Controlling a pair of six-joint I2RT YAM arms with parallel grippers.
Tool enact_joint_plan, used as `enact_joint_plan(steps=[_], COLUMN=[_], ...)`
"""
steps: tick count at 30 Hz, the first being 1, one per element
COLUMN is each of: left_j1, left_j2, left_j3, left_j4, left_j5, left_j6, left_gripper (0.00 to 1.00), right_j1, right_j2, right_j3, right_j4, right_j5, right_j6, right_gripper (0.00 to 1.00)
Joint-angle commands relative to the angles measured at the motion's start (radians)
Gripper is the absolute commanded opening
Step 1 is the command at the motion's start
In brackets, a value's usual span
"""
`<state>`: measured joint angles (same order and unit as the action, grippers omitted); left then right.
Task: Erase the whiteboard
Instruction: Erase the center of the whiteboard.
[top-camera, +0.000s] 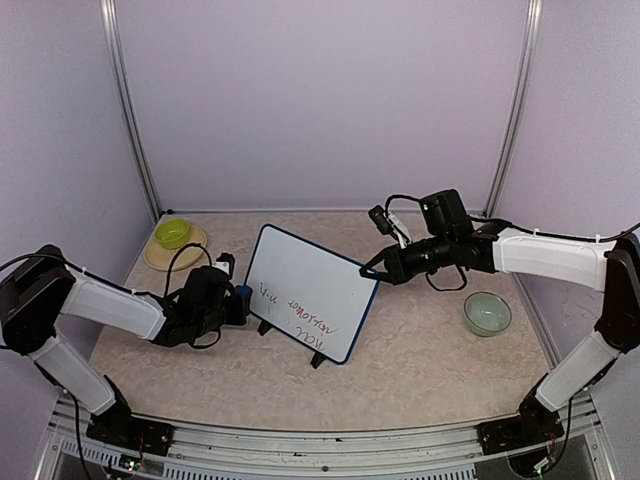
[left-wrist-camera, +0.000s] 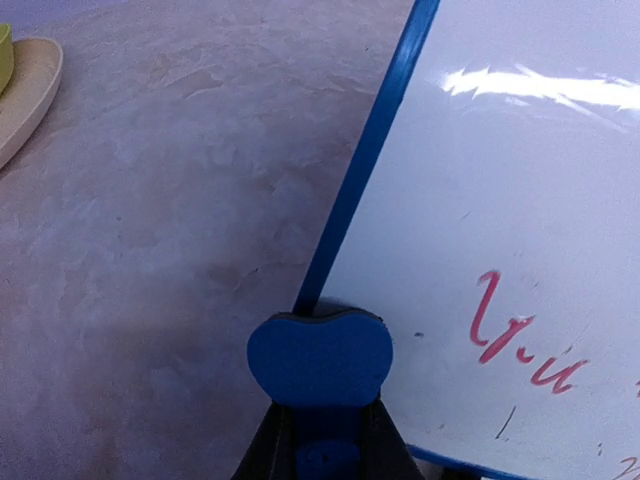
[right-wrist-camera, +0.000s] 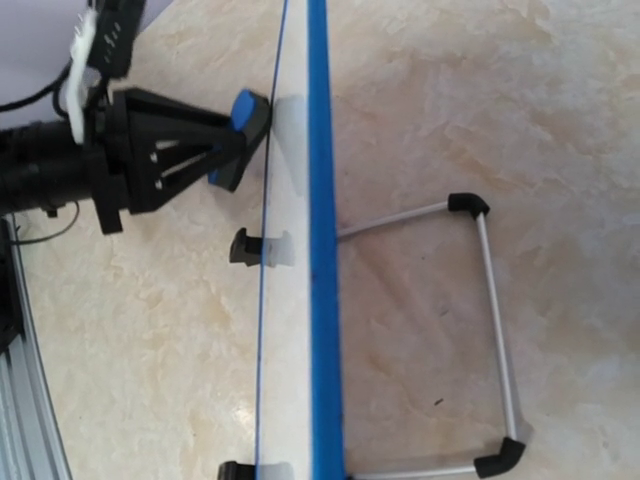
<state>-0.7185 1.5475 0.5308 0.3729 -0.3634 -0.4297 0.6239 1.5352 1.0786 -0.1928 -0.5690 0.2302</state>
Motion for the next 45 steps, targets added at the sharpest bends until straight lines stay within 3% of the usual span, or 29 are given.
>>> enact_joint_plan(steps=[1,9,15,27,33,40,45], left_j1=[0.002,0.001,0.012,0.003,-0.003,-0.001,0.001], left_j2=[0.003,0.047,0.050,-0.045,-0.061,0.026,0.060], left_j3=[0.118,0.163,0.100,-0.086,-0.026,0.146,0.187], left_j4=[0.056,0.078,0.019,0.095,0.103,0.075,0.049], left_j5=[0.053,0.069,-0.025,0.174,0.178,0.166,0.139], left_j6=[0.055,0.057,0.023,0.019,0.084,0.152,0.152], left_gripper=[0.13,0.13,0.12,0.12,0.13,0.13,0.13], right_j1=[0.008,0.008,0.008,0.010,0.010,0.010,0.010], right_j2=[0.011,0.009,0.008,0.034,0.040,0.036,0.032], right_j3=[-0.015,-0.014,-0.013,-0.004,0.002,-0.004,-0.003], right_j4=[-0.050,-0.054,-0.056,-0.055,-0.054,-0.058,-0.055], right_j5=[-0.008,-0.003,-0.004,-0.011,-0.012,-0.008,-0.009], right_j6=[-0.073,-0.073,-0.072,-0.075,-0.075,-0.074,-0.069], right_gripper=[0.00,0.00,0.00,0.00,0.00,0.00,0.00])
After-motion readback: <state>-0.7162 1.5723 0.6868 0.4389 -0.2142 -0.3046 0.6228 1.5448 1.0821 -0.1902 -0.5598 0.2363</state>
